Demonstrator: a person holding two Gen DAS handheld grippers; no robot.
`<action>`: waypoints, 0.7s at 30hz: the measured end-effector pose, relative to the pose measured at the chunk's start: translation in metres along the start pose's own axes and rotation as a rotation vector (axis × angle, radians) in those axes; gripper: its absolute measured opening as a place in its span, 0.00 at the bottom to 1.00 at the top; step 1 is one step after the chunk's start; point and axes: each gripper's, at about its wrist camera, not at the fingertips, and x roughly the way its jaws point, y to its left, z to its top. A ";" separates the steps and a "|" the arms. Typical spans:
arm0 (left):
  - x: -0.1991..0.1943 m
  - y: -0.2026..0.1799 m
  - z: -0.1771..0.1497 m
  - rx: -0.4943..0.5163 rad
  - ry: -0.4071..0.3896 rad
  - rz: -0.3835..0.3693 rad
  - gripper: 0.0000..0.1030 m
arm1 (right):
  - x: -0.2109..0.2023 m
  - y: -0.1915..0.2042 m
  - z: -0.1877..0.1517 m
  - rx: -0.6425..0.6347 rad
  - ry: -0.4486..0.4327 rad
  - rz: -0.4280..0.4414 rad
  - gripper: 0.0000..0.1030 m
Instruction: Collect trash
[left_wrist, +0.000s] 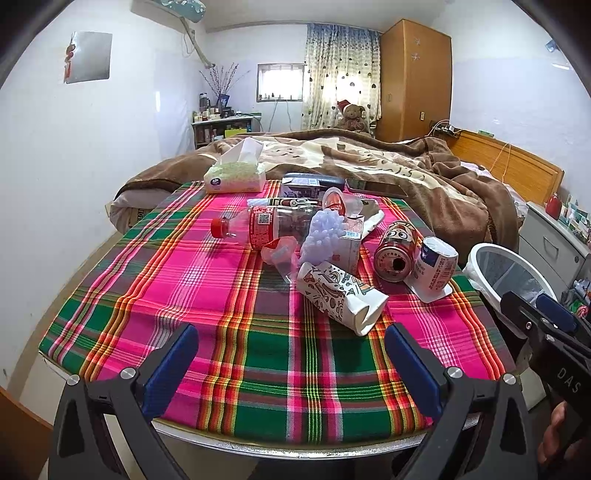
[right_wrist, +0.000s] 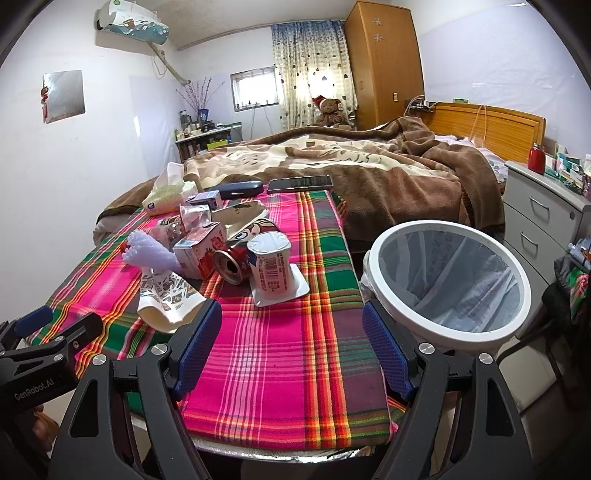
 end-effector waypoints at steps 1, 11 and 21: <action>0.000 0.000 0.000 0.000 0.000 0.000 0.99 | 0.000 0.000 0.000 0.000 0.001 0.002 0.78; 0.000 0.001 0.000 0.000 -0.001 0.000 0.99 | -0.001 0.000 0.000 0.000 0.001 0.000 0.78; -0.001 0.001 0.000 -0.002 -0.001 0.000 0.99 | 0.000 0.000 0.000 -0.001 -0.001 0.001 0.78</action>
